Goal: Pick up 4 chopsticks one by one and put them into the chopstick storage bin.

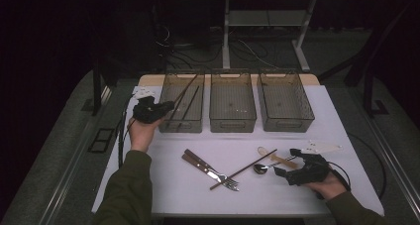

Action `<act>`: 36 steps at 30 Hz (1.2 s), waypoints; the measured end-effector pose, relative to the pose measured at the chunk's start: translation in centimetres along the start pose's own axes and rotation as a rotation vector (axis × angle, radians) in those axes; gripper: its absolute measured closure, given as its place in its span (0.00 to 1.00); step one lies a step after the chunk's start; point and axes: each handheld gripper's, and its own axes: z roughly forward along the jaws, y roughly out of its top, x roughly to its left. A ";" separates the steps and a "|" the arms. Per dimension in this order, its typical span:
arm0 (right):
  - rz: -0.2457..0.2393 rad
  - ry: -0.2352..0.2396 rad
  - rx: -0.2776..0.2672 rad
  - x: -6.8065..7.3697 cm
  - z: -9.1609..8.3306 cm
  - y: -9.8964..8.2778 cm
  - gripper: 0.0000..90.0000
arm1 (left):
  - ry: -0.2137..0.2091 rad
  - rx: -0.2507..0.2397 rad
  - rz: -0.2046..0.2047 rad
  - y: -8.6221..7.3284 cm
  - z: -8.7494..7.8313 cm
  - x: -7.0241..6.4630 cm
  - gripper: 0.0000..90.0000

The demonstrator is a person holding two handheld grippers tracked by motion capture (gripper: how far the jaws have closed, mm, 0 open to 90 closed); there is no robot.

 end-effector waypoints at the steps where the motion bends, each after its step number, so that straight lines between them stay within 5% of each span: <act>1: -0.001 0.000 0.000 0.0 0.0 0.0 0.03 | -0.001 -0.004 -0.003 0.1 0.2 0.0 0.93; 22: -0.003 0.002 -0.003 0.0 0.0 0.0 0.03 | 0.069 0.025 -0.081 0.0 2.9 1.9 0.92; 36: -0.004 0.004 -0.005 0.0 0.0 0.0 0.03 | 0.043 0.018 -0.042 0.5 2.6 0.8 0.72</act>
